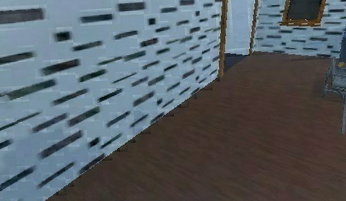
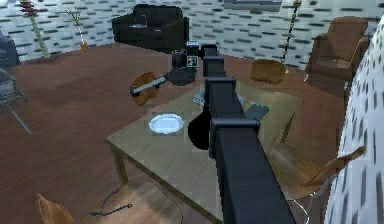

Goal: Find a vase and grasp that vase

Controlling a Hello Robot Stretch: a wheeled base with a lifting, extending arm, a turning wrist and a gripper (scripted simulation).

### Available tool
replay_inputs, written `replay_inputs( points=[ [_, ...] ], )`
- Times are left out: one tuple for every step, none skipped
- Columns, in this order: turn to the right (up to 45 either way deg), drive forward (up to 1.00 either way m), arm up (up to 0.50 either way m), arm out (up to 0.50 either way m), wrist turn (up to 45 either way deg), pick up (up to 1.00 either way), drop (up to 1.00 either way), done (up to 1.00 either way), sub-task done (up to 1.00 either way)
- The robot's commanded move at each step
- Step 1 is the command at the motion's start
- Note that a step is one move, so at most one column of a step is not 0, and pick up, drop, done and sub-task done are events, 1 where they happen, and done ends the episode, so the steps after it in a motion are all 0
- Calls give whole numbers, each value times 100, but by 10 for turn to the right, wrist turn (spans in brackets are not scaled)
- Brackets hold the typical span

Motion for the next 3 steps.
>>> replay_inputs(
  points=[
    [0,0,0,0,450,0,0,0,0],
    [0,0,0,0,240,0,0,0,0],
    [0,0,-28,0,0,0,0,0,0]
  ],
)
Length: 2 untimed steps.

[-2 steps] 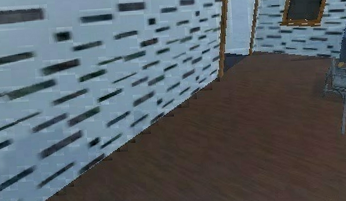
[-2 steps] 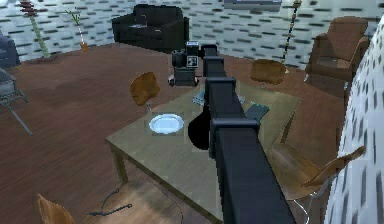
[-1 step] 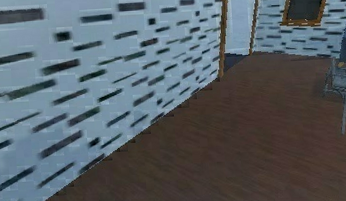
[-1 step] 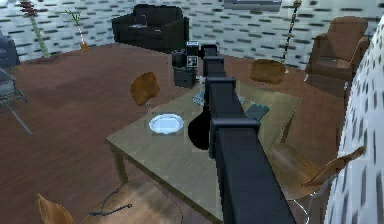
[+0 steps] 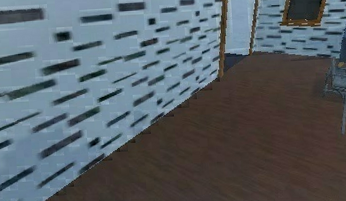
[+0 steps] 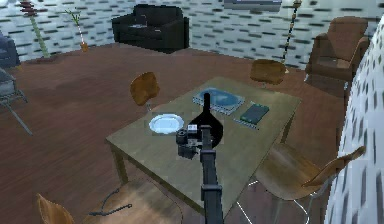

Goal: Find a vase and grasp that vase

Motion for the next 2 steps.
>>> replay_inputs(
  points=[
    [0,0,0,0,0,100,0,0,0],
    [0,0,10,0,0,0,0,0,0]
  ],
)
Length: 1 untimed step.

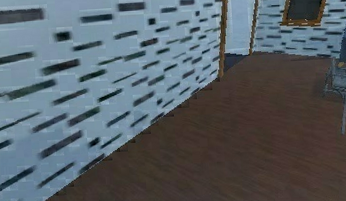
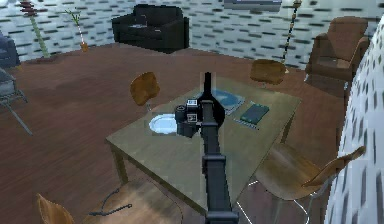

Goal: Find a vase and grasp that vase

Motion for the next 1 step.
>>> replay_inputs(
  points=[
    [0,0,0,0,0,0,0,100,0]
  ],
)
